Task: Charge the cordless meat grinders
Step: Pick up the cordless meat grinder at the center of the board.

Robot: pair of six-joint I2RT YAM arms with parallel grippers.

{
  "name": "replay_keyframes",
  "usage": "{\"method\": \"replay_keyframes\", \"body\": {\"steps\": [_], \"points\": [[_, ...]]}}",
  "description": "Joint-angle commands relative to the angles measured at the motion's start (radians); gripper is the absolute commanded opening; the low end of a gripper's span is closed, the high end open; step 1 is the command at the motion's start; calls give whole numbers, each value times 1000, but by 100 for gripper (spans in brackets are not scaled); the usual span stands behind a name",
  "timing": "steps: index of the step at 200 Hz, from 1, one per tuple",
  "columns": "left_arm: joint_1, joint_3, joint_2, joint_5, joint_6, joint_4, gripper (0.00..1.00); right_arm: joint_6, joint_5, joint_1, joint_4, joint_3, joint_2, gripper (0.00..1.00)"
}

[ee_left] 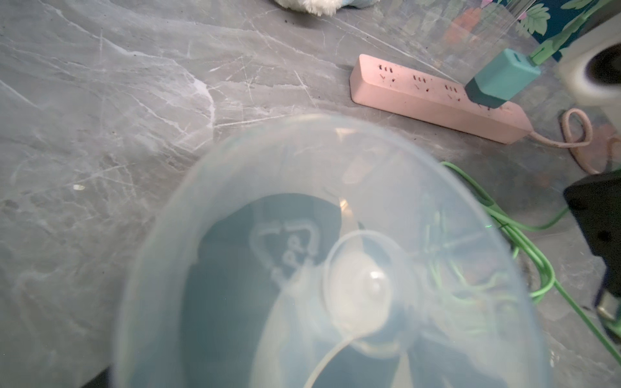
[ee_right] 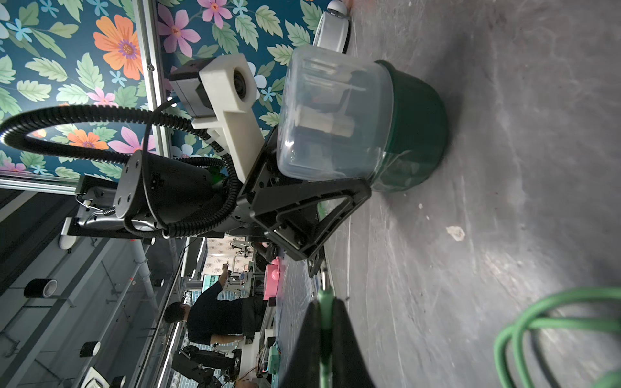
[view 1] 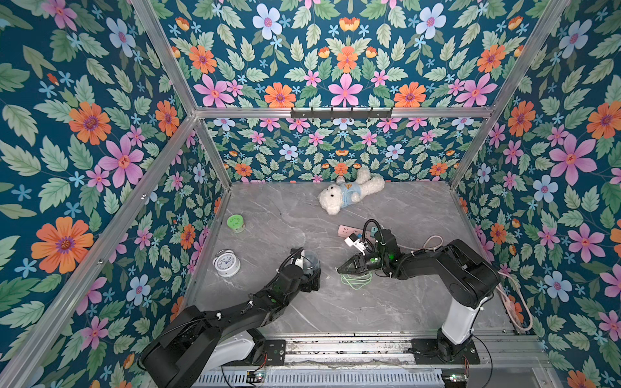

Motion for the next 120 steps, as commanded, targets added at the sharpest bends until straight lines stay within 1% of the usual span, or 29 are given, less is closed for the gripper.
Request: {"method": "replay_keyframes", "body": {"steps": [1, 21, 41, 88, 100, 120], "points": [[0, 21, 45, 12, 35, 57, 99, 23, -18, 0, 55, 6, 3, 2], [2, 35, 71, 14, 45, 71, 99, 0, -13, -1, 1, 12, -1, 2], [1, 54, 90, 18, 50, 50, 98, -19, -10, 0, -44, 16, -2, 2], [10, 96, 109, 59, 44, -14, 85, -26, -23, 0, -125, 38, 17, 2], [23, 112, 97, 78, 26, -33, 77, -28, -26, 0, -155, 44, 17, 2], [43, 140, 66, 110, 9, -64, 75, -26, -31, 1, -182, 44, 18, 2]]}}
